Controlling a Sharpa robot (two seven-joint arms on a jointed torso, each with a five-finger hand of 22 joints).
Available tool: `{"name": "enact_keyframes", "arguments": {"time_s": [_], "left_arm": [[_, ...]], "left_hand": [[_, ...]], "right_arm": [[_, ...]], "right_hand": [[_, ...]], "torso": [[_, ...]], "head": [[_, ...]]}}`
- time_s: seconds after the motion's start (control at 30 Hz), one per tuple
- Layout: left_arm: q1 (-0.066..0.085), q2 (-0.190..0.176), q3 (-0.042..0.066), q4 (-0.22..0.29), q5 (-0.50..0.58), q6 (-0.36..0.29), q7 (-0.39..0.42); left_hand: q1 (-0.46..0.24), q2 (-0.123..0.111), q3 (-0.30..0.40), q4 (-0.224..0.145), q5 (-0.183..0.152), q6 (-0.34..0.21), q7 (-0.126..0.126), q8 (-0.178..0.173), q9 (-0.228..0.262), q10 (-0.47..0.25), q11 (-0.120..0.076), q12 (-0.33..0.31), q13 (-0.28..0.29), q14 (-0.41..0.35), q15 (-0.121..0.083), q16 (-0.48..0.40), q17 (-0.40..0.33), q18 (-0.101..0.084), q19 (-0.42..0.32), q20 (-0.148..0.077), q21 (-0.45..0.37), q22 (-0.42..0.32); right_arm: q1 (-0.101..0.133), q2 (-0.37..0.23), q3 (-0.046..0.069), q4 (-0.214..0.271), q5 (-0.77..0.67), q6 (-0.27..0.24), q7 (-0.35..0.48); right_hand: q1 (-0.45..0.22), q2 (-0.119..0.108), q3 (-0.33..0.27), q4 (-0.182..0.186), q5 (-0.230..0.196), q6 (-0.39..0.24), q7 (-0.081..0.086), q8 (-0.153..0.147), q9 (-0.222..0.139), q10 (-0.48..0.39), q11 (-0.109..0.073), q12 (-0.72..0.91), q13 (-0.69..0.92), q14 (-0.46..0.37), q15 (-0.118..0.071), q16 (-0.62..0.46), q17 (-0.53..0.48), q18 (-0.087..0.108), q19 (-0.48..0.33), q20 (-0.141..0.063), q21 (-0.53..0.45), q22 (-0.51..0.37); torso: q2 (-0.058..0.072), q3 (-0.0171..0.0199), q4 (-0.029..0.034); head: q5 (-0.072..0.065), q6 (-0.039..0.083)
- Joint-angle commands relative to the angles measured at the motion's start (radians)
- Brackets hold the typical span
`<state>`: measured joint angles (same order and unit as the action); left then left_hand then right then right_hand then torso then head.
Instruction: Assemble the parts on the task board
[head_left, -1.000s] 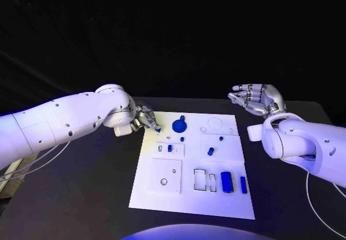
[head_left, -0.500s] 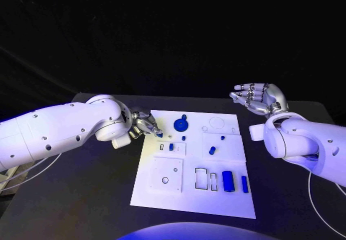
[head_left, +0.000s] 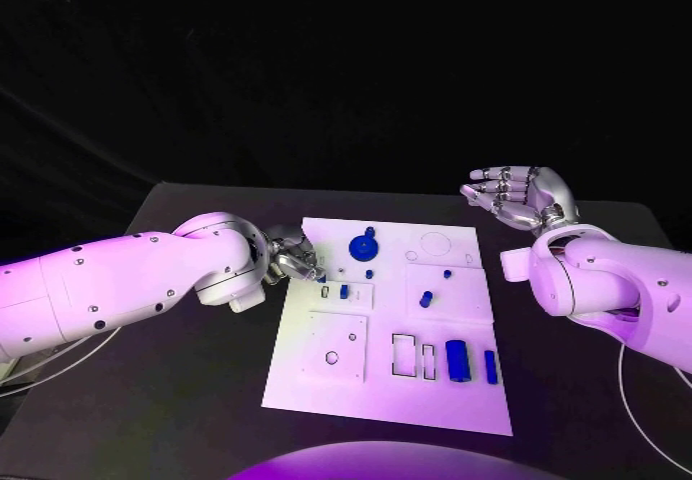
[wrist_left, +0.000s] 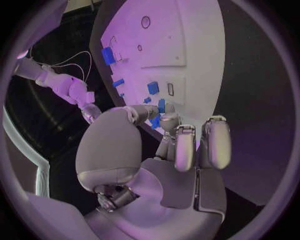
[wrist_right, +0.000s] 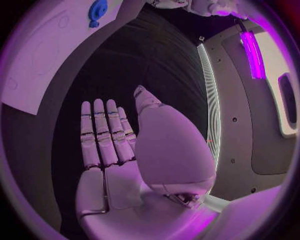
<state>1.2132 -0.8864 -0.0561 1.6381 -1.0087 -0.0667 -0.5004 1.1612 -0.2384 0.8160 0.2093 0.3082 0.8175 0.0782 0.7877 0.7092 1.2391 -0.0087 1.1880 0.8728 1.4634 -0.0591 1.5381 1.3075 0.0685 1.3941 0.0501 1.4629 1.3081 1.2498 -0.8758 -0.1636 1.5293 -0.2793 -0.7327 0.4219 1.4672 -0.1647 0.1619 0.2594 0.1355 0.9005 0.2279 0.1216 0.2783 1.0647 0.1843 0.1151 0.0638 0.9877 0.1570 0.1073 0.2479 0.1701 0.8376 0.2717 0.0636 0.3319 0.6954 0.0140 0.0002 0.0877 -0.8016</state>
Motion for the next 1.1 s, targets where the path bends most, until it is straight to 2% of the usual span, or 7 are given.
{"name": "enact_keyframes", "arguments": {"time_s": [0.03,0.5,0.67,1.1], "left_arm": [[-0.002,0.006,0.0,0.005,-0.079,-0.01,0.01],[-0.004,0.03,-0.004,-0.004,-0.135,0.065,0.003],[-0.004,0.035,-0.004,-0.01,-0.137,0.089,0.0],[-0.005,0.047,-0.008,-0.031,-0.153,0.125,-0.005]], "left_hand": [[-0.005,0.0,0.185,-0.178,0.004,0.018,-0.011,0.007,0.084,0.01,-0.001,0.007,0.002,0.09,-0.008,0.006,0.201,-0.011,0.008,-0.003,0.005,0.03],[-0.006,-0.001,0.186,-0.179,0.006,0.019,-0.011,0.007,0.084,0.012,-0.001,0.008,0.003,0.09,-0.008,0.006,0.2,-0.01,0.007,-0.003,0.004,0.027],[-0.006,-0.002,0.187,-0.18,0.008,0.02,-0.011,0.006,0.084,0.012,-0.002,0.007,0.003,0.09,-0.008,0.006,0.2,-0.01,0.006,-0.004,0.003,0.026],[-0.005,-0.004,0.188,-0.183,0.009,0.021,-0.012,0.006,0.084,0.013,-0.002,0.007,0.003,0.089,-0.009,0.006,0.2,-0.01,0.006,-0.004,0.003,0.026]], "right_arm": [[-0.001,0.001,0.0,0.0,-0.027,0.018,-0.002],[-0.002,0.002,0.0,0.001,-0.038,0.018,-0.007],[-0.002,0.002,0.0,0.001,-0.038,0.017,-0.008],[-0.002,0.002,0.0,0.001,-0.039,0.017,-0.009]], "right_hand": [[-0.008,0.002,0.005,-0.002,-0.005,-0.006,0.014,-0.004,-0.001,-0.007,0.0,-0.005,-0.001,0.007,-0.003,-0.003,-0.001,0.013,0.004,-0.001,0.0,-0.001],[-0.012,0.001,0.003,-0.002,-0.005,-0.007,0.016,-0.006,-0.003,-0.008,0.001,-0.009,-0.001,0.012,-0.003,-0.003,-0.004,0.014,0.01,-0.002,0.003,-0.005],[-0.012,0.001,0.003,-0.002,-0.005,-0.007,0.016,-0.006,-0.003,-0.008,0.001,-0.009,-0.001,0.013,-0.003,-0.003,-0.004,0.014,0.012,-0.002,0.003,-0.006],[-0.014,0.001,0.003,-0.002,-0.005,-0.006,0.017,-0.007,-0.003,-0.008,0.001,-0.01,-0.001,0.014,-0.004,-0.003,-0.005,0.014,0.013,-0.002,0.004,-0.007]], "torso": [[0.002,0.0002,-0.0006],[0.002,0.0008,-0.0017],[0.002,0.0013,-0.0004],[0.002,0.0006,-0.0003]], "head": [[0.001,-0.002],[-0.002,-0.006],[-0.003,-0.008],[-0.001,-0.012]]}}
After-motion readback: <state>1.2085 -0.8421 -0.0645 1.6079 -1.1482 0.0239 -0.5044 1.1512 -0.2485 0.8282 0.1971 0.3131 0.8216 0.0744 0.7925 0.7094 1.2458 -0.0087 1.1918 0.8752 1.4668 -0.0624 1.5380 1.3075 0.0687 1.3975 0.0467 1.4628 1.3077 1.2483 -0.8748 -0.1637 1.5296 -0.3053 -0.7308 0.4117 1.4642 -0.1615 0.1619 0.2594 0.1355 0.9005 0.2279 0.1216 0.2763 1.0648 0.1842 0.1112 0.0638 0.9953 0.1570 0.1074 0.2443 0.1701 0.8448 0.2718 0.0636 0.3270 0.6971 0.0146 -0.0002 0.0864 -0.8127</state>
